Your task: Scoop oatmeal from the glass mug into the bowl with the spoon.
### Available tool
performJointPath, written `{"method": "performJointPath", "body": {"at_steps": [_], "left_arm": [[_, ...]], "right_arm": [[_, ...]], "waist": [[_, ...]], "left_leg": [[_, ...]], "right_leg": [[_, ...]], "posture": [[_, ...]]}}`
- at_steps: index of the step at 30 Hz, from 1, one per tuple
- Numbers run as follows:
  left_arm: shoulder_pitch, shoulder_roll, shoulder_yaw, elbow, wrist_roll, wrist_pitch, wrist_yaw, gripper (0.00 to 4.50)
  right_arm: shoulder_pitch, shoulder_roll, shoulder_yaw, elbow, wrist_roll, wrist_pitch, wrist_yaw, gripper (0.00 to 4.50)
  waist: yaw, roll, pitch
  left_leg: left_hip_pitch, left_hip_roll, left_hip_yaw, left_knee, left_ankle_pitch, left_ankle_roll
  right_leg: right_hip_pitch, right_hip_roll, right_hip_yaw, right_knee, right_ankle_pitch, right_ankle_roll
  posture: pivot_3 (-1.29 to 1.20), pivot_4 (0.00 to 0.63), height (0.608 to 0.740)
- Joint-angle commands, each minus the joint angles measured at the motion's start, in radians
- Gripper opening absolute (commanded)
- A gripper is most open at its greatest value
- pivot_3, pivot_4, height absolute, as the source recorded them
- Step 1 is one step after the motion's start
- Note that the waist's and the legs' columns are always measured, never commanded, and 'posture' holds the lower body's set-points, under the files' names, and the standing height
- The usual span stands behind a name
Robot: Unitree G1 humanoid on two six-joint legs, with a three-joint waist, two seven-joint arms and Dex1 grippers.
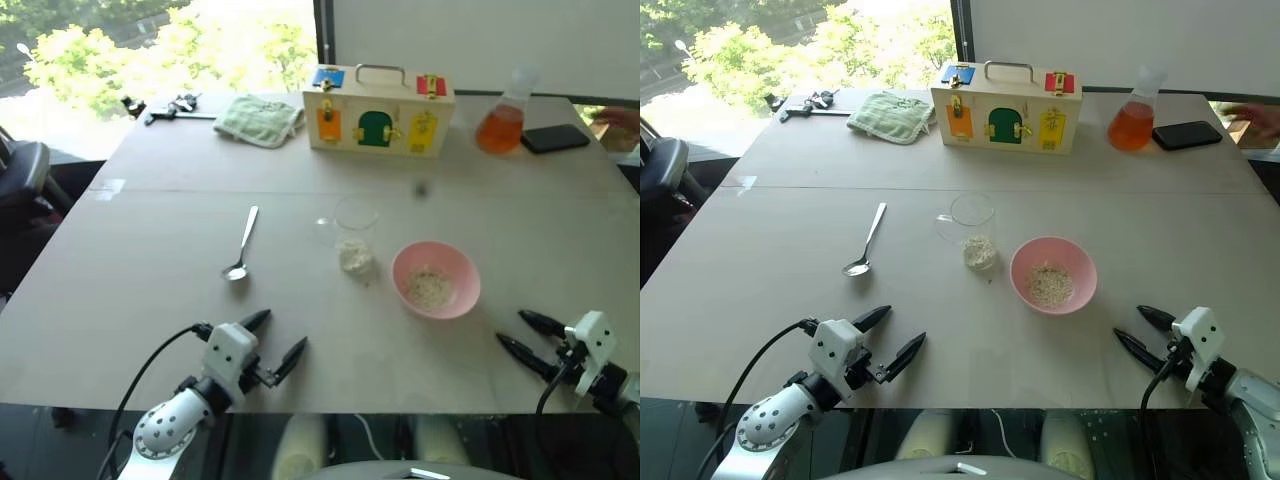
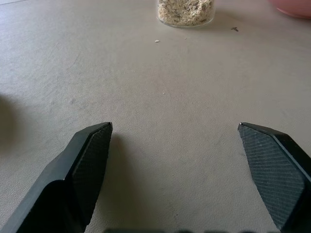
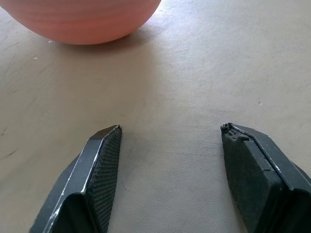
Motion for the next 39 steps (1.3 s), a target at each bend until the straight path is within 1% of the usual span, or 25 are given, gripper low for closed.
{"method": "performJointPath", "body": {"at_steps": [1,6,30,34,37,39], "left_arm": [[0.025,0.006,0.001,0.016,0.014,0.008,-0.004,4.42],[0.031,0.002,0.005,0.007,0.009,0.018,0.003,4.42],[-0.005,-0.022,0.008,0.02,0.011,0.024,0.022,4.42],[-0.003,-0.03,0.006,0.006,0.006,0.022,0.021,4.42],[-0.016,-0.035,0.038,-0.017,-0.027,0.034,0.027,4.42],[-0.035,-0.034,0.079,-0.054,-0.056,0.061,0.045,4.42]], "right_arm": [[-0.011,-0.016,-0.029,0.006,0.014,0.0,0.024,3.27],[-0.015,-0.019,-0.027,0.024,0.011,-0.007,0.05,3.27],[-0.042,-0.014,-0.016,0.035,-0.002,-0.018,0.069,3.27],[0.004,-0.02,-0.012,-0.057,0.019,0.008,0.077,3.27],[0.072,-0.049,-0.008,-0.234,0.087,0.109,0.085,3.27],[0.123,-0.093,-0.034,-0.394,0.175,0.203,0.092,3.27]], "waist": [[0.0,0.0,0.0],[-0.001,0.0,0.0],[0.0,0.0,0.0],[0.001,0.001,0.0],[0.001,0.003,0.002],[0.0,0.003,0.003]], "left_leg": [[0.0,0.0,0.0,0.0,0.0,0.0],[0.0,0.0,0.0,0.0,0.0,0.0],[0.001,0.0,0.001,0.0,0.0,0.0],[0.001,0.0,0.001,0.0,0.0,0.0],[0.001,0.0,0.0,0.0,0.0,0.0],[0.001,0.001,0.0,0.0,0.0,0.0]], "right_leg": [[0.0,0.0,0.0,0.0,0.0,0.0],[0.0,0.001,0.0,0.0,0.0,0.0],[0.001,0.001,0.0,0.001,0.0,0.0],[0.001,0.001,0.0,0.001,0.0,0.0],[0.0,0.001,0.0,0.002,0.0,0.0],[0.0,0.001,0.001,0.002,0.0,0.0]], "posture": [[0.0,0.15,0.74],[0.0,0.15,0.74],[0.0,0.15,0.74],[0.0,0.15,0.74],[0.0,0.15,0.74],[0.0,0.15,0.74]]}}
